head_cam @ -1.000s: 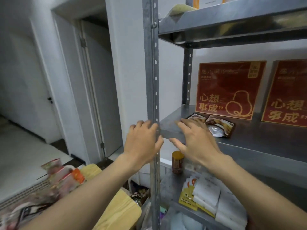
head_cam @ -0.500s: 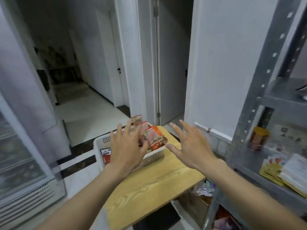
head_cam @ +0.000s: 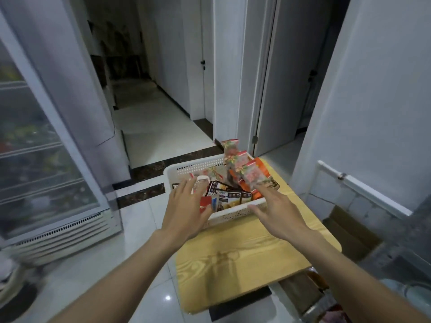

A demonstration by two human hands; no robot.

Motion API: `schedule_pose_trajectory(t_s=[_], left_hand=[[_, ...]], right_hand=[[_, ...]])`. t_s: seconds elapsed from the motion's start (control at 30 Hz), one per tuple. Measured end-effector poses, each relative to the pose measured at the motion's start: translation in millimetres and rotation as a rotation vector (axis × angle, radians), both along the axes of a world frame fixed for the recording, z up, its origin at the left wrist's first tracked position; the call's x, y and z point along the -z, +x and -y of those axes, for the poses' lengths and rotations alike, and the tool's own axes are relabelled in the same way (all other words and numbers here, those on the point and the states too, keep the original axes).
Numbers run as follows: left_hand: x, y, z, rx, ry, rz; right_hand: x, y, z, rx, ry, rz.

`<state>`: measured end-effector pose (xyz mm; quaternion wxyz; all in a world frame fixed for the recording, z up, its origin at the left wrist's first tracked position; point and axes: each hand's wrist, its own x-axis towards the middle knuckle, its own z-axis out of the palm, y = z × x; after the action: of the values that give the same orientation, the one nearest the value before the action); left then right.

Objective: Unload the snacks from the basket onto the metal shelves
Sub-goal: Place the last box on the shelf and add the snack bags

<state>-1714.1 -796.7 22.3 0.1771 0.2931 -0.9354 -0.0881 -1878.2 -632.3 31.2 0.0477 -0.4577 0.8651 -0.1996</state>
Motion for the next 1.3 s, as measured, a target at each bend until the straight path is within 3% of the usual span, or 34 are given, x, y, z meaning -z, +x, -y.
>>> schedule_pose_trajectory(t_s=[0.3, 0.63, 0.77, 0.87, 1.0, 1.07, 1.3], left_hand=[[62, -117, 72, 0.099, 0.130, 0.217], [111, -179, 111, 0.093, 0.158, 0.570], [112, -188, 119, 0.145, 0.140, 0.576], [111, -186, 130, 0.171, 0.179, 0.451], [95, -175, 149, 0.253, 0.695, 0.054], [85, -169, 153, 0.241, 0.849, -0.110], [41, -164, 131, 0.165, 1.013, -0.540]], right_hand=[[71, -107, 85, -0.063, 0.130, 0.138], [131, -148, 140, -0.143, 0.392, -0.080], [140, -156, 149, -0.139, 0.343, -0.046], [141, -164, 149, -0.112, 0.213, 0.135], [117, -172, 145, -0.088, -0.207, 0.476], [102, -174, 143, -0.029, -0.328, 0.619], [56, -177, 124, 0.124, -0.612, 0.796]])
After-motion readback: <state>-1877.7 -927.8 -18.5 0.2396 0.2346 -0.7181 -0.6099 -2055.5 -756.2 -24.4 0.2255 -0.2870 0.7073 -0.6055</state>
